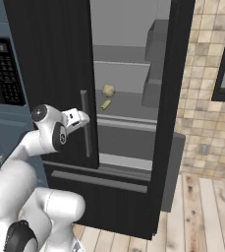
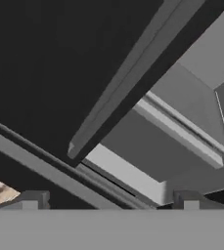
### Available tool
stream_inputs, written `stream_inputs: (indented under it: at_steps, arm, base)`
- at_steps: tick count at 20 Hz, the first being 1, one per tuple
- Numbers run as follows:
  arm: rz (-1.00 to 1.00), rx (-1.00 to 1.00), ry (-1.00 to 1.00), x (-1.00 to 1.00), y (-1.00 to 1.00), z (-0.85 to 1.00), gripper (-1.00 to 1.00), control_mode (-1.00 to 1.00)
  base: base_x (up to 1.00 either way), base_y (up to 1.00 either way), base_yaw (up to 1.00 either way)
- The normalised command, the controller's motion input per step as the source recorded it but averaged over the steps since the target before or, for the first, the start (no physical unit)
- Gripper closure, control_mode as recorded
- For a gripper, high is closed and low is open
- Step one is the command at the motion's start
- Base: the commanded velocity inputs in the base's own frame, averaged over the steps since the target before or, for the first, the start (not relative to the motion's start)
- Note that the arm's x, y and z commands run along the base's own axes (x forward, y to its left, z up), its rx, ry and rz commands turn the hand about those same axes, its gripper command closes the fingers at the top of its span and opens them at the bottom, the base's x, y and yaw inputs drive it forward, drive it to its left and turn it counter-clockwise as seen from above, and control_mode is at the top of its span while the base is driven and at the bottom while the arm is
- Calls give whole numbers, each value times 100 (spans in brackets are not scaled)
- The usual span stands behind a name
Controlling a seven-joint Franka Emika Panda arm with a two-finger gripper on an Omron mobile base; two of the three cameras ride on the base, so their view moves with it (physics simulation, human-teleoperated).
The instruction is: Retrieve the butter from the fridge and place it on a plate on the dining table. Then retrieve the butter knife by the fridge and place it near the plate.
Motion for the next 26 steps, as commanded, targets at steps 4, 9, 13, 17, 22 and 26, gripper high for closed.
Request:
stream_inputs:
  at_steps: [4, 9, 13, 17, 22, 26]
  arm:
    - [-32, 38, -5, 25, 0, 7, -100, -100]
    - [-16, 41, 0, 21, 0, 1, -100, -100]
    - [-1, 32, 0, 32, 0, 0, -100, -100]
    - [-5, 18, 0, 43, 0, -2, -100, -100]
    - [-3, 2, 0, 40, 5, -11, -100, -100]
    - [-1, 0, 0, 34, 9, -16, -100, -100]
  base:
    - [0, 0, 0]
    - [0, 0, 0]
    - [0, 0, 0]
    - [0, 0, 0]
    - [0, 0, 0]
    - [0, 0, 0]
